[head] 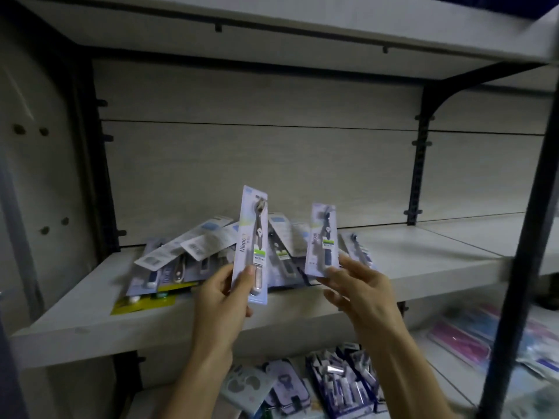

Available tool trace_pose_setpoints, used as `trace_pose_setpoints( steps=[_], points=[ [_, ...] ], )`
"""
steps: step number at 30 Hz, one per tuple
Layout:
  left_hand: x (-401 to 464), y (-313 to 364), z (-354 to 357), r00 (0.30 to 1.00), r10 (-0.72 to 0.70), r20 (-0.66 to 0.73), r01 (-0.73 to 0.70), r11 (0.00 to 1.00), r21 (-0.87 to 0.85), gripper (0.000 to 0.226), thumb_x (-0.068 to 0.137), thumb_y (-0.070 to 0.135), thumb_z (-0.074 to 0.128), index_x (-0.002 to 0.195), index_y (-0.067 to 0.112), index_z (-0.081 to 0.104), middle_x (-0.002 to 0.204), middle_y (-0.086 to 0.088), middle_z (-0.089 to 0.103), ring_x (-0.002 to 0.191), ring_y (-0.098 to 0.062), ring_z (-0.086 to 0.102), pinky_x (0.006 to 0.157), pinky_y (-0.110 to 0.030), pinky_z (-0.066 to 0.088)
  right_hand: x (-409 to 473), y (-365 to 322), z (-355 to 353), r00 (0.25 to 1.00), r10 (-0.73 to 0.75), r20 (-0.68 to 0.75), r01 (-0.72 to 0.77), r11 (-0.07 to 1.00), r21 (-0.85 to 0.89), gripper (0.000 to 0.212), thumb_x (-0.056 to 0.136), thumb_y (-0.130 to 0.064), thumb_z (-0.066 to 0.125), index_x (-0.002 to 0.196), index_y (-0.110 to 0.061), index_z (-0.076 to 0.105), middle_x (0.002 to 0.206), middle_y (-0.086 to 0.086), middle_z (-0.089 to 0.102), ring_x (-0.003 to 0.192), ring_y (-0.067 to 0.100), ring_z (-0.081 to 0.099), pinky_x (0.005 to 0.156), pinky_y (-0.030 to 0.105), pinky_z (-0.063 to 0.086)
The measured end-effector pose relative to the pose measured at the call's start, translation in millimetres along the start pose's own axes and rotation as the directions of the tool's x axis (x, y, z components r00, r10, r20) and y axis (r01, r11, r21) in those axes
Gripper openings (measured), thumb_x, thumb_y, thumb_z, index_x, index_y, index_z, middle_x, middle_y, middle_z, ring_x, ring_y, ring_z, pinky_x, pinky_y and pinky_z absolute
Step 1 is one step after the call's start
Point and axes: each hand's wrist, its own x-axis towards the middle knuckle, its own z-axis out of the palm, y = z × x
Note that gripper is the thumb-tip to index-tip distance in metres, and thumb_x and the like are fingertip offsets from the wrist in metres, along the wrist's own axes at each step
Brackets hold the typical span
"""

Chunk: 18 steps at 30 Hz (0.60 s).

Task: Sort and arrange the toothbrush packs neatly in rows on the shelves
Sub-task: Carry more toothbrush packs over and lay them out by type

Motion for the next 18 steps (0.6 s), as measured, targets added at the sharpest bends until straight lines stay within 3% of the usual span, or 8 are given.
trace_pose_setpoints(
  steps=[5,8,11,18],
  points=[
    [-19.9,-2.8,47.6,0.999,-0.004,0.046,0.006,0.999,-0.045,0.010,0.091,0.021,0.060,0.088,0.025,0.069,0.076,0.005,0.071,0.059,-0.008,0.054,0.052,-0.028,0.045,-5.6,-8.9,-48.0,1.000,-0.028,-0.012,0.027,0.996,-0.085,0.037,0.081,-0.002,0.070,0.114,-0.016,0.061,0.086,0.005,0.074,0.077,0.020,0.069,0.064,0.029,0.057],
    [-38.0,-10.0,87.0,0.998,-0.011,0.060,0.016,0.997,-0.081,0.008,0.089,0.018,0.061,0.092,0.019,0.069,0.067,0.003,0.068,0.053,-0.002,0.053,0.045,-0.019,0.043,-14.5,-16.0,-90.0,0.998,-0.045,-0.032,0.041,0.994,-0.099,0.041,0.083,-0.002,0.068,0.117,-0.024,0.060,0.082,0.000,0.074,0.091,0.031,0.066,0.076,0.036,0.057],
    [-62.5,-19.3,130.3,0.993,-0.060,0.102,0.073,0.989,-0.125,0.009,0.089,0.016,0.061,0.092,0.022,0.068,0.069,0.005,0.071,0.055,0.000,0.060,0.044,-0.016,0.044,-25.1,-24.1,-138.2,0.998,-0.047,-0.044,0.043,0.994,-0.101,0.045,0.084,0.001,0.064,0.120,-0.027,0.061,0.091,0.005,0.073,0.092,0.038,0.064,0.073,0.035,0.055],
    [-117.5,-27.3,221.4,0.983,-0.087,0.163,0.114,0.979,-0.167,0.015,0.090,0.013,0.060,0.089,0.027,0.066,0.078,0.009,0.073,0.070,-0.007,0.067,0.060,-0.020,0.050,-39.3,-42.9,-242.9,0.993,-0.028,-0.111,0.017,0.995,-0.097,0.043,0.086,0.000,0.061,0.115,-0.032,0.062,0.097,-0.004,0.070,0.095,0.021,0.065,0.071,0.033,0.052]
  ],
)
